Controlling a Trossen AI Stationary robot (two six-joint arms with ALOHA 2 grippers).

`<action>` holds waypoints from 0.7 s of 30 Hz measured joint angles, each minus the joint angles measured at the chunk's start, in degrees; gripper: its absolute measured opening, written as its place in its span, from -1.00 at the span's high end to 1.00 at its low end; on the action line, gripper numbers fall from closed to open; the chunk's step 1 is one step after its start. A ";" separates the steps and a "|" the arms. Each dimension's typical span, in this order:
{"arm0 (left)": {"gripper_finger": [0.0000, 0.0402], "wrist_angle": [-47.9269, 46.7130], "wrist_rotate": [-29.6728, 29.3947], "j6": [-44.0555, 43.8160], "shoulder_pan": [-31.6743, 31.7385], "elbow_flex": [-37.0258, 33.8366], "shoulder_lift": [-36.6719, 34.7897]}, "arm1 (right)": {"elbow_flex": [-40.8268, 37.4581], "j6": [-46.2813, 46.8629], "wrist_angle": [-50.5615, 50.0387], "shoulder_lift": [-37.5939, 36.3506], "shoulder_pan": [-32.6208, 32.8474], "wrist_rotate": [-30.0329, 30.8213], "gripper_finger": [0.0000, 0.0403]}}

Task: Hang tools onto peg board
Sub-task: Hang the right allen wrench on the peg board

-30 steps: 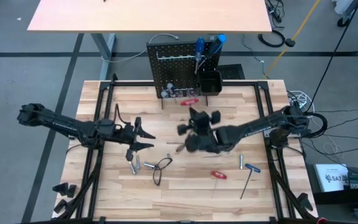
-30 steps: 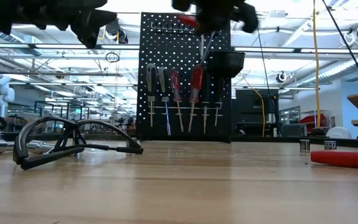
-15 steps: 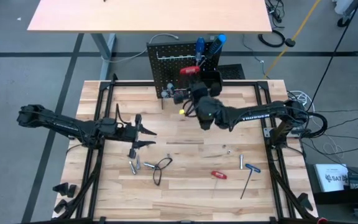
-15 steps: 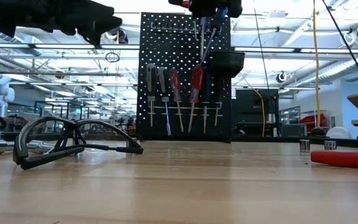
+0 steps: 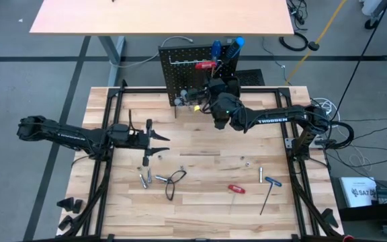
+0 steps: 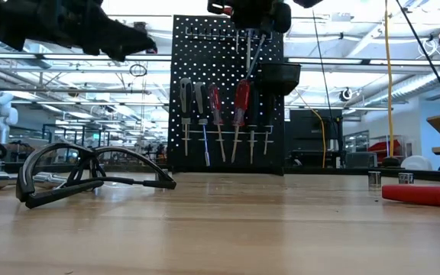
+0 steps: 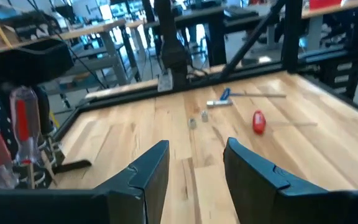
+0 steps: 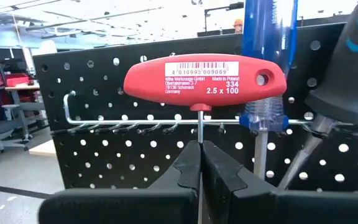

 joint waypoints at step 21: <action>0.23 -0.69 1.70 0.31 1.33 0.02 0.00 | 0.00 0.57 0.41 0.02 -3.73 -5.65 1.00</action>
